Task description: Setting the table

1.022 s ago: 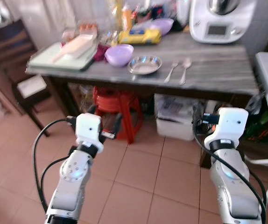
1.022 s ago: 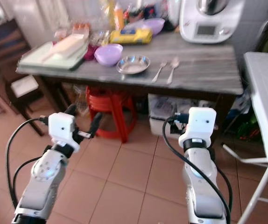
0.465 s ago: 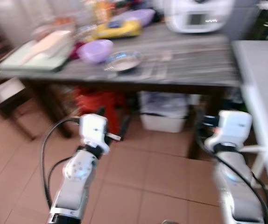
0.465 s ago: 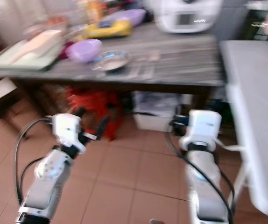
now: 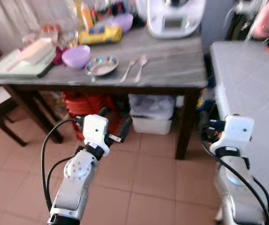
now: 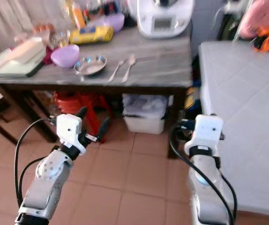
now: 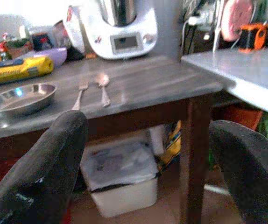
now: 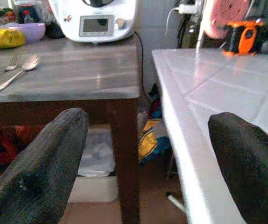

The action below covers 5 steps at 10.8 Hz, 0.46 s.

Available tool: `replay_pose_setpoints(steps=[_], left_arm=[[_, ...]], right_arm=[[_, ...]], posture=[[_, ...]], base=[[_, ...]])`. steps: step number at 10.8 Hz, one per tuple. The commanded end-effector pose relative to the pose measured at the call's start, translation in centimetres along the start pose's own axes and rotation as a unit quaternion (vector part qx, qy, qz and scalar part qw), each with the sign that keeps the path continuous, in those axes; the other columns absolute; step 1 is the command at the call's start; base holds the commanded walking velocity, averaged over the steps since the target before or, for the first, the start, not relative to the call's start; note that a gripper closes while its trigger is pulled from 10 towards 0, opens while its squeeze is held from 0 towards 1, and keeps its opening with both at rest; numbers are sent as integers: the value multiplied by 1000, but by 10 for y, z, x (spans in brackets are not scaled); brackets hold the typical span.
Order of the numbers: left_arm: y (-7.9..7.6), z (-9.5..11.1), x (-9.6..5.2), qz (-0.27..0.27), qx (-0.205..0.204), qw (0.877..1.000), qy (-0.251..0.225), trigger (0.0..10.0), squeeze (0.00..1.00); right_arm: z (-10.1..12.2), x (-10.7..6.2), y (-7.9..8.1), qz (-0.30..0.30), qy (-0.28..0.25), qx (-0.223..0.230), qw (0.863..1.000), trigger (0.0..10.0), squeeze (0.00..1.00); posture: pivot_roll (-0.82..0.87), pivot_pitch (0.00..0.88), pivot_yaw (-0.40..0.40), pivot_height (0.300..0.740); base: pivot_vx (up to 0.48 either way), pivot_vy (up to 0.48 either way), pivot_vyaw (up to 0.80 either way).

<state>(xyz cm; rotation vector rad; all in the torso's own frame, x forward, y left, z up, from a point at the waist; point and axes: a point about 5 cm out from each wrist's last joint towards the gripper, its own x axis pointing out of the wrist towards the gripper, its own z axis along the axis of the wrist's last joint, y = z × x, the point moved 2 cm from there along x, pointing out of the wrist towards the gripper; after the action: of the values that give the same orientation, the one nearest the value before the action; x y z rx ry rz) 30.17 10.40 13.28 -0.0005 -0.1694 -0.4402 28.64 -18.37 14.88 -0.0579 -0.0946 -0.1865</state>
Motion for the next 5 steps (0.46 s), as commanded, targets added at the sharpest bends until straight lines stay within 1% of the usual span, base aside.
replay_pose_setpoints(steps=[1, 5], left_arm=[[9, -3, -5, 8, 6, 1000, 11, 10000, 0], [7, -3, -4, 2, 2, 1000, 12, 10000, 0]], right_arm=[[1, -2, 7, 10, -2, 11, 1000, 10000, 0], [2, -2, 4, 3, -4, 11, 1000, 10000, 0]], posture=[[-111, 85, 138, 740], [-117, 88, 141, 740]], base=[[0, -435, 0], [0, -432, 0]])
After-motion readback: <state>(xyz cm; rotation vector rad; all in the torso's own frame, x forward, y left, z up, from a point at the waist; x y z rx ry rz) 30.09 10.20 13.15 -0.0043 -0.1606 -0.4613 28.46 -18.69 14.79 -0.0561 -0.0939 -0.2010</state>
